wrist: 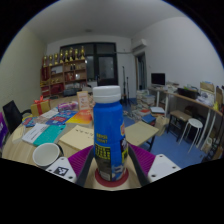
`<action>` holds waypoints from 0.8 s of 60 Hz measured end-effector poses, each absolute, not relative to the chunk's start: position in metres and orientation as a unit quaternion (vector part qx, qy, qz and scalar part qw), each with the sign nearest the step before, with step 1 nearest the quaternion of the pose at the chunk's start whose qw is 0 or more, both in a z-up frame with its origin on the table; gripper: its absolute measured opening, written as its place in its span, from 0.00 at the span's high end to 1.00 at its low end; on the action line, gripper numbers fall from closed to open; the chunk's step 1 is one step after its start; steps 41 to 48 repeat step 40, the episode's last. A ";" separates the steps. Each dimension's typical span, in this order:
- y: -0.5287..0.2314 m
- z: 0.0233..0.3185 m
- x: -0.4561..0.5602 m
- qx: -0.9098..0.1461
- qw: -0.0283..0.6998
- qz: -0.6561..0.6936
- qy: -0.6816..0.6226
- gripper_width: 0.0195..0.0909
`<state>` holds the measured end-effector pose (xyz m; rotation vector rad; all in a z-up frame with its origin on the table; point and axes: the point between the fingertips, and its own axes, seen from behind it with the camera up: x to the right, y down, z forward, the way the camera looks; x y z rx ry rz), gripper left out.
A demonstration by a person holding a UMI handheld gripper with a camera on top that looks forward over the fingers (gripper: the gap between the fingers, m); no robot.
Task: Pour water
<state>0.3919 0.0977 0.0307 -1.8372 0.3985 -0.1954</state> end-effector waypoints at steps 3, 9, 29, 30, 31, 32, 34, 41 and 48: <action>0.087 0.033 0.390 -0.791 0.579 -0.085 0.179 0.10; 0.058 0.045 0.379 -0.794 0.573 -0.092 0.180 0.11; -0.085 0.161 0.256 -0.788 0.577 -0.118 0.178 0.11; -0.093 0.166 0.251 -0.788 0.577 -0.120 0.179 0.10; -0.102 0.173 0.242 -0.787 0.577 -0.121 0.180 0.11; -0.110 0.180 0.230 -0.786 0.578 -0.122 0.182 0.11; -0.126 0.192 0.211 -0.785 0.578 -0.123 0.185 0.10; -0.172 0.221 0.180 -0.780 0.584 -0.124 0.187 0.11; -0.172 0.221 0.180 -0.780 0.584 -0.124 0.187 0.11</action>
